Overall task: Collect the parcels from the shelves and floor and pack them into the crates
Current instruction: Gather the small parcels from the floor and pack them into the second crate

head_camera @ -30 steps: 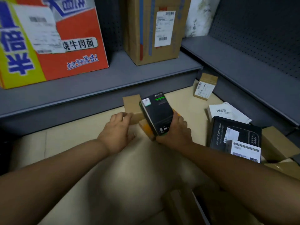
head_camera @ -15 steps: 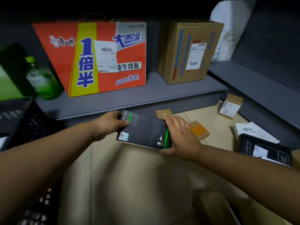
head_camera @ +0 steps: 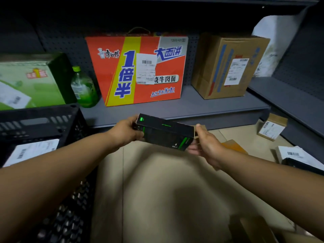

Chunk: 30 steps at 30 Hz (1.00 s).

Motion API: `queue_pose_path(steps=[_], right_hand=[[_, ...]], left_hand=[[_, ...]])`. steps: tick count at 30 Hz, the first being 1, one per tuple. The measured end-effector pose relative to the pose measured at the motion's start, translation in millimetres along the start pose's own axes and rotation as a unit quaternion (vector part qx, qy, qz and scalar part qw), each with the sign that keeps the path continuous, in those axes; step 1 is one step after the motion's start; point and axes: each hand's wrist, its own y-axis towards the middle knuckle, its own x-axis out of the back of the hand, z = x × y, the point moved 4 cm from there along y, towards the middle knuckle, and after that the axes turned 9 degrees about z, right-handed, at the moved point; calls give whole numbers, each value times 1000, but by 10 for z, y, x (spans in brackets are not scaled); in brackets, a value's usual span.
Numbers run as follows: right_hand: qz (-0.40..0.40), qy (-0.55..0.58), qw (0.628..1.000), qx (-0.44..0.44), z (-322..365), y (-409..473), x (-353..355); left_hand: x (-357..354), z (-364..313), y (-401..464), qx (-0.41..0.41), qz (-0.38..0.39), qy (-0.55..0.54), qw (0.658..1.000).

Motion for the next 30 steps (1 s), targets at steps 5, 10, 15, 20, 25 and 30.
queue_pose_path(steps=[5, 10, 15, 20, 25, 30], right_hand=[[-12, 66, 997, 26, 135, 13, -205], [-6, 90, 994, 59, 285, 4, -447], [56, 118, 989, 65, 579, -16, -839], [123, 141, 978, 90, 919, -77, -1410], [195, 140, 966, 99, 1050, -248, -2330], [249, -12, 960, 128, 931, -378, -3166]], left_hand=[[266, -28, -126, 16, -83, 0, 996], [540, -102, -334, 9, -107, 100, 989], [821, -197, -570, -22, -110, 242, 964], [1203, -249, -912, -48, -139, 466, 872], [1560, -246, -1197, -53, -98, 582, 805], [1959, 182, -1616, 41, -76, 608, 789]])
